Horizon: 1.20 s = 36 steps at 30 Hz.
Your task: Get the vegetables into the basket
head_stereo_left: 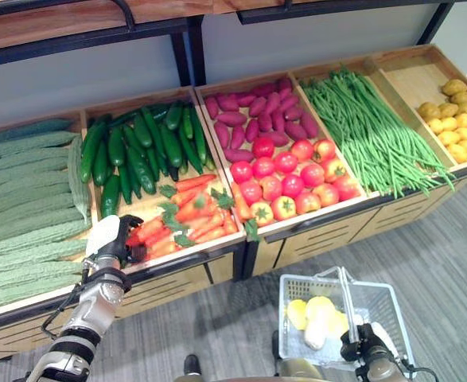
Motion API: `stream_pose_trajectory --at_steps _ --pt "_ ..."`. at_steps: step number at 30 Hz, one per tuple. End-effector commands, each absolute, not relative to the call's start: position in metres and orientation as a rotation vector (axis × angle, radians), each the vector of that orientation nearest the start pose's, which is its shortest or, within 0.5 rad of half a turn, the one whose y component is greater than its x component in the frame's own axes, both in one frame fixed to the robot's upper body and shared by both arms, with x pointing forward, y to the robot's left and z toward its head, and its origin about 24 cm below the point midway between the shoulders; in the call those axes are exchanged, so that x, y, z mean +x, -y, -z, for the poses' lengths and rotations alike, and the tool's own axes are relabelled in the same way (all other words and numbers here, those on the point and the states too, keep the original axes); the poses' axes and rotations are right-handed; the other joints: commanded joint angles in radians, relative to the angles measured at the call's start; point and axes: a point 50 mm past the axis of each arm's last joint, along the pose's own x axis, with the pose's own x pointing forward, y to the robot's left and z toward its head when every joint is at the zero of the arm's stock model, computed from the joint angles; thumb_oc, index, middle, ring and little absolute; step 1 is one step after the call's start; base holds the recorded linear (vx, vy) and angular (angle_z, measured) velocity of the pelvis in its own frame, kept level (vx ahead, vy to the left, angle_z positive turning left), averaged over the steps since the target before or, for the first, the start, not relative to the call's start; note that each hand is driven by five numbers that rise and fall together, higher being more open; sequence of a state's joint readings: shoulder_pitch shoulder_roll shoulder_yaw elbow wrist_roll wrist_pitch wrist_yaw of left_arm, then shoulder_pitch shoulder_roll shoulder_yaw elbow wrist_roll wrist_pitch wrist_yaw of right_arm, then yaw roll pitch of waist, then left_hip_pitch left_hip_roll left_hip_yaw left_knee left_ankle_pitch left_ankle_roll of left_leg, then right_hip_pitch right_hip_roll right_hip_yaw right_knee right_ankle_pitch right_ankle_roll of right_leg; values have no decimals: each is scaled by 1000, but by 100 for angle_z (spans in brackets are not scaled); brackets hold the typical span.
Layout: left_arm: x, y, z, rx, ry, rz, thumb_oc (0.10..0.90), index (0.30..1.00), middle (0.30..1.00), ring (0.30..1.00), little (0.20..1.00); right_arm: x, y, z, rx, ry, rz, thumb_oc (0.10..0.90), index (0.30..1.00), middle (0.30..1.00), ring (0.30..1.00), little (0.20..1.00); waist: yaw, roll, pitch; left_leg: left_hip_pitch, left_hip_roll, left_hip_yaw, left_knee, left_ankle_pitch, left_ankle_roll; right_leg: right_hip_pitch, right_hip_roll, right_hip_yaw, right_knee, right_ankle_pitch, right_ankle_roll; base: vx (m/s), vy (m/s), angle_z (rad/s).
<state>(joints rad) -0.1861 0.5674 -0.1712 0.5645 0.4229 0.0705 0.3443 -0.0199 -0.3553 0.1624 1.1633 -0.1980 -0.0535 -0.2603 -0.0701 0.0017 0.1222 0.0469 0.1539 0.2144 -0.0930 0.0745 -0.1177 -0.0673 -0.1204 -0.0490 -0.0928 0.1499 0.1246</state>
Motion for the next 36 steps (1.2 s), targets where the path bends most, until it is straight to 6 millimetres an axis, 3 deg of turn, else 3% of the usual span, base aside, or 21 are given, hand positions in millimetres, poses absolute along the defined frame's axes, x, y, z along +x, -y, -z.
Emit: stream_pose_trajectory --at_steps 1,10,19,23,26,31,36 --pt "296 -309 -58 1163 -137 -387 400 300 300 300 300 113 298 129 -841 -1036 148 400 300 300 300 300 -10 -53 -10 -3 16 9 6 -29 -3 30 -78 -32 6 -28 68 7 4 -6" --pt "299 -319 -79 1239 -84 -427 400 300 300 300 300 109 298 131 -837 -1049 146 400 300 300 300 300 -9 -49 -24 10 14 8 6 -35 -3 42 -79 -35 6 -34 69 2 0 -1" --pt "300 -317 -112 1228 83 -486 400 300 300 300 300 107 298 132 -828 -1060 139 400 300 300 300 300 -2 -45 -42 23 11 3 6 -39 -3 63 -82 -43 6 -39 70 -2 1 1" --pt "297 -307 -118 1086 179 -520 400 300 300 300 300 106 296 134 -817 -1071 137 400 300 300 300 300 0 -48 -48 25 11 0 6 -40 -2 67 -85 -45 6 -39 70 -2 0 1" --pt "290 -292 -120 877 282 -521 400 300 300 300 300 109 291 134 -805 -1052 132 400 300 300 300 300 -1 -55 -52 27 8 1 6 -42 -1 68 -87 -43 6 -37 69 -5 1 2" --pt "284 -273 -127 714 399 -457 400 300 300 300 300 107 287 137 -783 -1049 128 400 300 300 300 300 -1 -61 -51 32 5 3 6 -45 1 70 -91 -40 6 -36 69 0 0 0" --pt "280 -267 -122 601 413 -440 400 300 300 300 300 104 284 138 -769 -1043 124 400 300 300 300 300 -5 -65 -55 34 5 7 6 -46 1 70 -93 -38 6 -36 69 0 0 0"
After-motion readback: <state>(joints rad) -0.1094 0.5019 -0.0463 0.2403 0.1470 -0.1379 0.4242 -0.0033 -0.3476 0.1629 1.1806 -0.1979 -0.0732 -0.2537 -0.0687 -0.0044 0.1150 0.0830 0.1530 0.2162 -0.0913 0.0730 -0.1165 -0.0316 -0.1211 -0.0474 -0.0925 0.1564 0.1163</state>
